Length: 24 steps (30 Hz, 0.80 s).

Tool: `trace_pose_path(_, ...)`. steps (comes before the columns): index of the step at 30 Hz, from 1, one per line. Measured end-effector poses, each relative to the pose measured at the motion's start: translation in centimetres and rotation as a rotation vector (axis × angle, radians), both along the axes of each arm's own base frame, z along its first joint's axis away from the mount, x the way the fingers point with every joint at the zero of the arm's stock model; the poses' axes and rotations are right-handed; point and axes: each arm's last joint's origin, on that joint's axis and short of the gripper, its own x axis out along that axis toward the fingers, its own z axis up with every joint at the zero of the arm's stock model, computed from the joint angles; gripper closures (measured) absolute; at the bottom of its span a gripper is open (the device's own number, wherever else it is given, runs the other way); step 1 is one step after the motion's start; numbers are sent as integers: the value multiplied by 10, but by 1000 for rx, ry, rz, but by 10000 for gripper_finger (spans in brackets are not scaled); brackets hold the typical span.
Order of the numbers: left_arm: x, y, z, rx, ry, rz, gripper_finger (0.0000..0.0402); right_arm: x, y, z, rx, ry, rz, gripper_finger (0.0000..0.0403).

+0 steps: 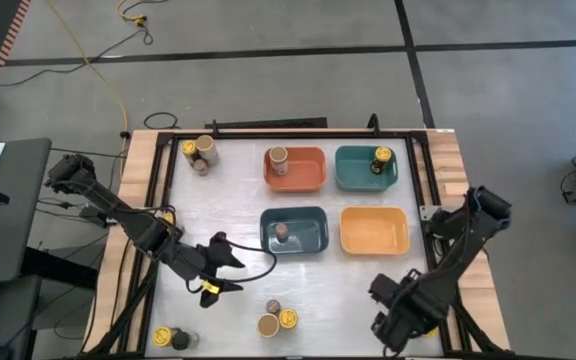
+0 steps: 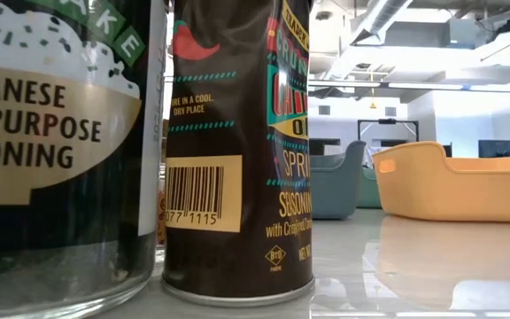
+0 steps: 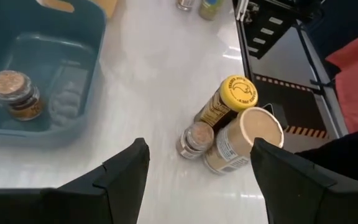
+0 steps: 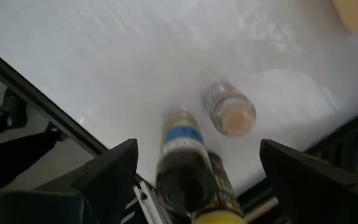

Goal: Sort spices by type
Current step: Put the black spice bottle into the yellow bin

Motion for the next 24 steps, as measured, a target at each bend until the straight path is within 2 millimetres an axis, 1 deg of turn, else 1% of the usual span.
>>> trace_pose_path(3,0,0,0,-1,-2,2,132,-7,6,-3,18,22,1,39)
trace_pose_path(8,0,0,0,-3,-2,3,132,-12,15,-14,77,25,11,39)
trace_pose_path(20,2,-1,3,-23,-28,1,132,-16,19,-39,139,65,15,39)
trace_pose_path(24,2,-1,3,-22,-29,0,132,-19,22,-40,147,66,11,45)
